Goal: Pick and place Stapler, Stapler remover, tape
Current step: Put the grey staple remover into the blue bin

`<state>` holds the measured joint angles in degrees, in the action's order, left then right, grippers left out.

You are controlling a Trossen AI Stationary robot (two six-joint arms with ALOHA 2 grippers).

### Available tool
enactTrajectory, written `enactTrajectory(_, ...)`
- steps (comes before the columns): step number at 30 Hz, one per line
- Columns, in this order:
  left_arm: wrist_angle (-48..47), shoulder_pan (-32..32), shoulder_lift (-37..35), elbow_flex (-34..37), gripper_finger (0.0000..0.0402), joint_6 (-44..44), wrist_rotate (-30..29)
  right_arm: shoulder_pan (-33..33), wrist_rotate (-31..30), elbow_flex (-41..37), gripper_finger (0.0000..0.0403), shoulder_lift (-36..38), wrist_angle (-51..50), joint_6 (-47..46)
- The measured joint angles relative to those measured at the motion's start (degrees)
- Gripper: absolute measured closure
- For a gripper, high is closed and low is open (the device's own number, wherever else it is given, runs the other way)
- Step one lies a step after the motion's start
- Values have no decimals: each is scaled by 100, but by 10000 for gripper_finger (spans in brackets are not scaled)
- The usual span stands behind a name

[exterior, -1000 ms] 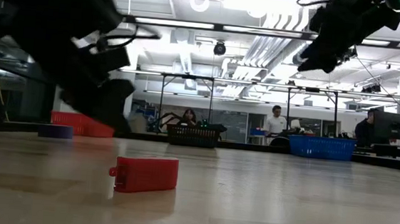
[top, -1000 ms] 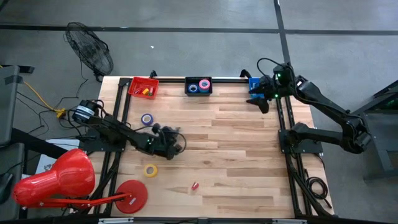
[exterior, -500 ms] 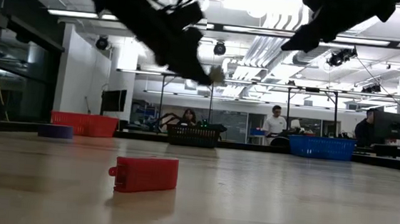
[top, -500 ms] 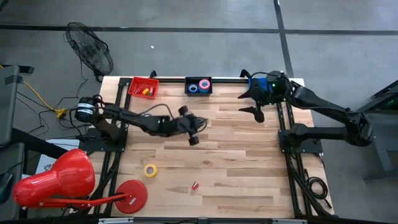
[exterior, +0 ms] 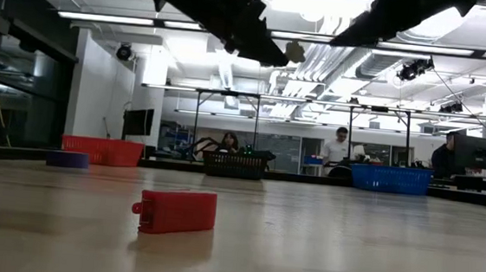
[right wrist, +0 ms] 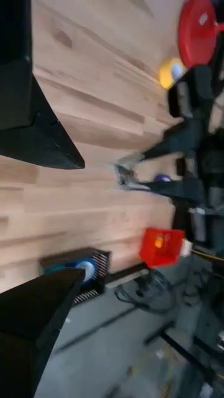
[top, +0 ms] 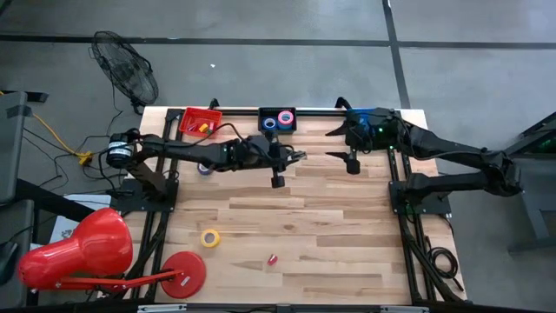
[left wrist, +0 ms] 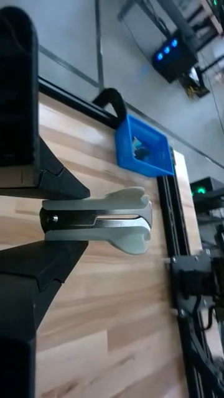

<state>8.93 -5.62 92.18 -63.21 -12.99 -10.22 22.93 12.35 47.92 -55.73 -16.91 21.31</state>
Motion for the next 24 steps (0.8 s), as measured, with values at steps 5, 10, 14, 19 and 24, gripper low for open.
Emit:
enactTrajectory(5,45,-56,0,-43,322,-49,268,-196,-10,0,139,-239,564,13)
enactTrajectory(10,79,-77,-4,-47,322,-47,383,-468,25,0,139,-633,863,-16)
enactTrajectory(14,79,-77,-4,-49,322,-49,385,-671,35,0,139,-911,1110,-25)
enactTrajectory(19,79,-77,-4,-51,322,-48,385,-845,-110,0,139,-1247,1395,-24)
enactTrajectory(24,43,-77,-9,-51,322,-47,383,-886,-260,0,140,-1413,1519,-25)
